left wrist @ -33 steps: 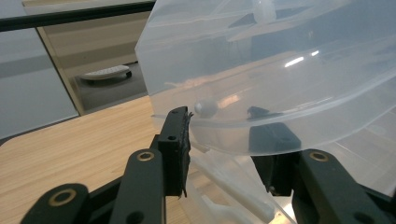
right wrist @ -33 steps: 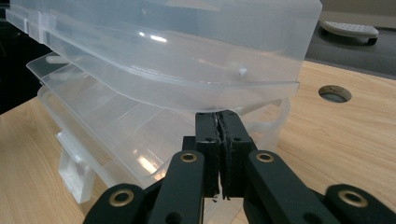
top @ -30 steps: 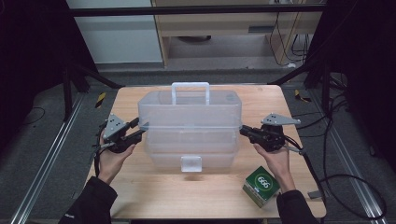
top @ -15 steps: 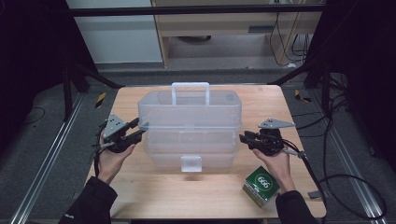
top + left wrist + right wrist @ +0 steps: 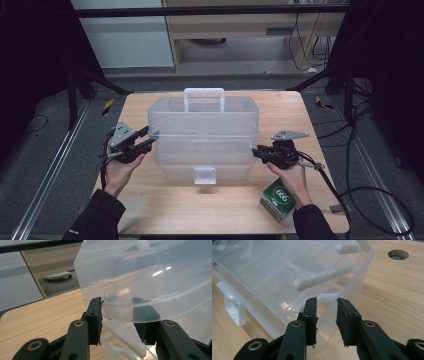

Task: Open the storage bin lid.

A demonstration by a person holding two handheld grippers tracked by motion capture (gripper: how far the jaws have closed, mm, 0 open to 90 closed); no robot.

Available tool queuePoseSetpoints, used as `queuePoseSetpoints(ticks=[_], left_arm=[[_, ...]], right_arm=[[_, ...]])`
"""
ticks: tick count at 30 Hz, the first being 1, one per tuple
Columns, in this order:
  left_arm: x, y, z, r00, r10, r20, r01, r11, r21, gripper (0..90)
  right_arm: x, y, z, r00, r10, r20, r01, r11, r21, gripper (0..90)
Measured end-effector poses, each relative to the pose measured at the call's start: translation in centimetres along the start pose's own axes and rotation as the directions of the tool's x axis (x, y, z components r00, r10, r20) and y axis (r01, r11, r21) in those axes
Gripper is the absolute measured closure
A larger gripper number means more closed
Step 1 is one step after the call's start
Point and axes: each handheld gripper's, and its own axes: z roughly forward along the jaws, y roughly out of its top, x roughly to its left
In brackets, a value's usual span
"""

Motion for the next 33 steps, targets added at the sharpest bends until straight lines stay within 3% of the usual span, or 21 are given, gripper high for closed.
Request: queuePoseSetpoints(ticks=[8, 28, 32, 33], left_arm=[[0.0, 0.4, 0.0, 1.0, 0.002, -0.004, -0.002, 1.0, 0.007, 58.6], [0.7, 2.0, 0.6, 0.9996, -0.029, 0.0, 0.029, 0.9991, -0.031, 58.5], [0.8, 2.3, 0.6, 0.999, -0.041, -0.018, 0.041, 0.9987, -0.031, 58.7], [0.8, 2.4, 0.8, 0.9993, -0.036, -0.004, 0.036, 0.9984, -0.044, 58.8]], right_arm=[[0.1, 0.0, 0.3, 0.9994, 0.034, -0.01, -0.034, 0.999, 0.003, 73.3], [0.3, 0.0, 0.3, 0.9996, 0.029, -0.001, -0.029, 1.0, 0.01, 74.0], [0.3, 0.0, 0.3, 0.9996, 0.029, -0.001, -0.029, 1.0, 0.01, 74.0], [0.3, 0.0, 0.3, 0.9996, 0.029, 0.0, -0.029, 1.0, 0.01, 74.0]])
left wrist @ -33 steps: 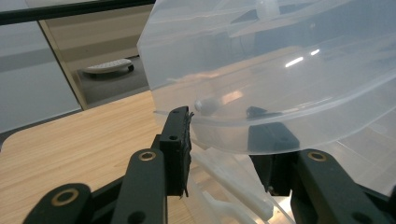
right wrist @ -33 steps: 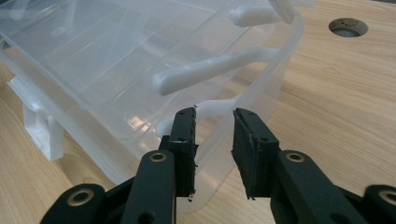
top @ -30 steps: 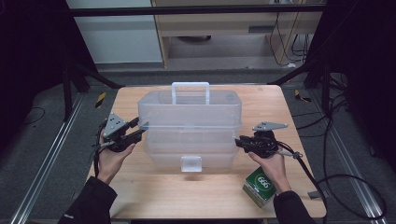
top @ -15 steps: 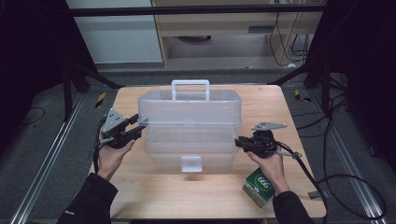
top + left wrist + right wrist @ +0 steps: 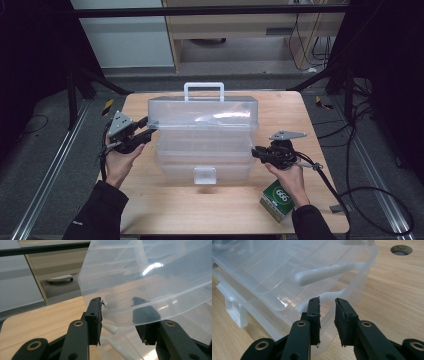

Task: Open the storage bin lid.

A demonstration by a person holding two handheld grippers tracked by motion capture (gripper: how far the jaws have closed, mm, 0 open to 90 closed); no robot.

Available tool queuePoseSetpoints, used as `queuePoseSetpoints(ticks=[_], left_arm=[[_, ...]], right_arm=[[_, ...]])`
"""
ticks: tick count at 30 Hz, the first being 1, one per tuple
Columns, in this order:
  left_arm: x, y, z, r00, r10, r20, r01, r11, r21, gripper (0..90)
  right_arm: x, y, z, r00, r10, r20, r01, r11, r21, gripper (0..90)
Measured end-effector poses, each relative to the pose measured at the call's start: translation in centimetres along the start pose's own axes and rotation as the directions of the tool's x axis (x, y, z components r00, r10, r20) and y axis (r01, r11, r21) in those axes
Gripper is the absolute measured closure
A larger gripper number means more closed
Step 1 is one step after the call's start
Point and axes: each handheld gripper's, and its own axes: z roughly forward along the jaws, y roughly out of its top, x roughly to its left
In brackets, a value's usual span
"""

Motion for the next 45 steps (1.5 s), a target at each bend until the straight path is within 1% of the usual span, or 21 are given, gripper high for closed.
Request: queuePoseSetpoints(ticks=[2, 3, 6, 10, 16, 20, 30, 32, 39, 44, 45], left_arm=[[0.1, 0.2, 0.1, 1.0, -0.002, -0.001, 0.002, 1.0, -0.006, 58.9], [0.0, 0.2, 0.0, 0.9998, -0.009, -0.015, 0.01, 0.9999, 0.008, 58.9], [0.1, 0.4, 0.1, 0.9996, -0.014, -0.025, 0.014, 0.9999, 0.001, 59.1], [0.3, 0.8, 0.4, 0.9992, -0.032, -0.023, 0.032, 0.9994, -0.012, 59.2], [0.4, 1.3, 0.7, 0.9991, -0.029, -0.032, 0.028, 0.9992, -0.026, 61.1], [0.6, 1.6, 1.0, 0.9986, -0.044, -0.031, 0.043, 0.9984, -0.036, 61.6], [0.9, 2.2, 1.6, 0.9978, -0.045, -0.049, 0.042, 0.9973, -0.06, 63.5], [0.9, 2.3, 1.7, 0.9976, -0.036, -0.059, 0.033, 0.9978, -0.057, 64.6], [1.2, 2.6, 2.2, 0.9962, -0.056, -0.067, 0.051, 0.9962, -0.07, 67.8], [1.3, 2.7, 2.4, 0.9959, -0.047, -0.077, 0.041, 0.9961, -0.078, 69.8], [1.4, 2.7, 2.4, 0.9958, -0.05, -0.076, 0.044, 0.9958, -0.08, 70.0]], right_arm=[[0.0, 0.0, 0.0, 1.0, 0.002, -0.002, -0.002, 1.0, -0.001, 74.1], [0.0, 0.0, 0.0, 1.0, 0.002, -0.001, -0.002, 1.0, -0.001, 74.1], [0.0, 0.0, 0.0, 1.0, 0.0, 0.0, 0.0, 1.0, -0.001, 74.1], [0.0, 0.0, 0.0, 1.0, -0.001, 0.0, 0.001, 1.0, 0.0, 74.2], [-0.1, 0.0, 0.0, 1.0, -0.004, 0.001, 0.004, 1.0, -0.003, 74.3], [-0.1, 0.0, 0.0, 1.0, -0.006, 0.001, 0.006, 1.0, -0.002, 74.3], [0.0, 0.0, 0.0, 1.0, -0.006, 0.004, 0.006, 1.0, -0.003, 74.4], [0.0, 0.0, 0.0, 1.0, -0.004, 0.003, 0.004, 1.0, -0.003, 74.3], [-0.1, 0.0, 0.0, 1.0, -0.006, 0.003, 0.006, 1.0, -0.004, 74.3], [0.0, -0.1, 0.0, 1.0, -0.007, 0.003, 0.007, 1.0, -0.005, 74.0], [0.0, -0.1, 0.0, 1.0, -0.006, 0.003, 0.006, 1.0, -0.004, 74.1]])
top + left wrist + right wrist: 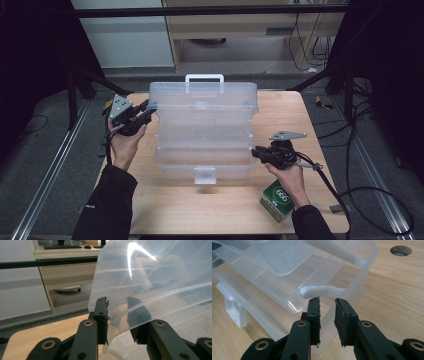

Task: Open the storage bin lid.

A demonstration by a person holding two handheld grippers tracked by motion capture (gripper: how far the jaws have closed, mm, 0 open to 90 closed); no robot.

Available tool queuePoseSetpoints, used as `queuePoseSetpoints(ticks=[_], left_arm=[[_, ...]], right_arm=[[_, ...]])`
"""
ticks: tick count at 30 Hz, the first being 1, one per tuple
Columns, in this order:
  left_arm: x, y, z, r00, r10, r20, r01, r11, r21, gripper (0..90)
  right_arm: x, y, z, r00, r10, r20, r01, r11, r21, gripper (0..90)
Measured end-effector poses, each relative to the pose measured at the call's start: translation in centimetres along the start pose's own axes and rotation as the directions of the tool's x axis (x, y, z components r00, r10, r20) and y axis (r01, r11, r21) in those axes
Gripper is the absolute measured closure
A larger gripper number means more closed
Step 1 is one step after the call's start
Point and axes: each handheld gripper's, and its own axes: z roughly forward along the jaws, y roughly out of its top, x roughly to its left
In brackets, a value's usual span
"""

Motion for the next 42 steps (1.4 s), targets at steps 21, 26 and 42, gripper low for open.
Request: queuePoseSetpoints(ticks=[21, 26, 42], left_arm=[[0.5, 1.5, 1.7, 0.9988, 0.017, -0.045, -0.016, 0.9994, 0.031, 75.2], [0.6, 1.7, 2.0, 0.9987, 0.016, -0.048, -0.014, 0.9994, 0.032, 75.5], [1.2, 2.3, 3.5, 0.9984, -0.031, -0.048, 0.031, 0.9995, 0.011, 76.2]], right_arm=[[0.2, 0.1, 0.1, 0.9999, -0.001, 0.017, 0.001, 1.0, 0.004, 73.5], [0.2, 0.1, 0.1, 0.9999, 0.006, 0.014, -0.006, 1.0, 0.009, 73.5], [0.2, 0.1, 0.2, 0.9999, 0.0, 0.017, -0.001, 1.0, 0.006, 73.2]])
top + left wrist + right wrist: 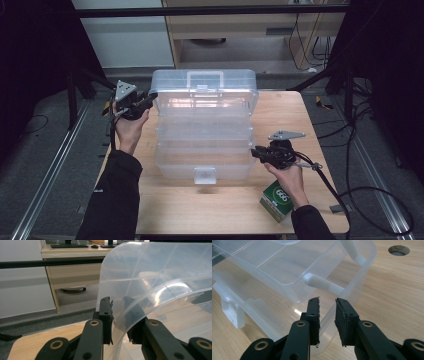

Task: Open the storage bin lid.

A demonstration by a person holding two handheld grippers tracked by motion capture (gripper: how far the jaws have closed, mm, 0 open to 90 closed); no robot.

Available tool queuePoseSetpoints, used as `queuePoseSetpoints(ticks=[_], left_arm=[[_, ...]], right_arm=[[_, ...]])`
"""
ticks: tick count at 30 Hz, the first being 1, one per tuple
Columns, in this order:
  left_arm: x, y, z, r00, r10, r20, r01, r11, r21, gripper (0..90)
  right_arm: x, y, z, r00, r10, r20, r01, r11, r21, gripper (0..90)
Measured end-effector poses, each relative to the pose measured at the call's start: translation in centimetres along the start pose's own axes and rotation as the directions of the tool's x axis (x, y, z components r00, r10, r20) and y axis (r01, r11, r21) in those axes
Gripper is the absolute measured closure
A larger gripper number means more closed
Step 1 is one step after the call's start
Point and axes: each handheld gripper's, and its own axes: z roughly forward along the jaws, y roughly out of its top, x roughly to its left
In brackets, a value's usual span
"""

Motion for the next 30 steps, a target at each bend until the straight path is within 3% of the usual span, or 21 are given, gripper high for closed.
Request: queuePoseSetpoints(ticks=[18, 30], left_arm=[[0.6, 0.7, 2.1, 0.9995, -0.028, -0.015, 0.028, 0.9996, -0.01, 77.5], [0.9, 1.3, 3.6, 0.999, -0.025, -0.038, 0.026, 0.9997, 0.002, 77.9]], right_arm=[[-0.1, 0.1, 0.1, 1.0, 0.007, -0.003, -0.007, 1.0, 0.005, 72.3], [-0.1, 0.1, 0.1, 1.0, 0.008, 0.001, -0.008, 1.0, 0.005, 72.2]])
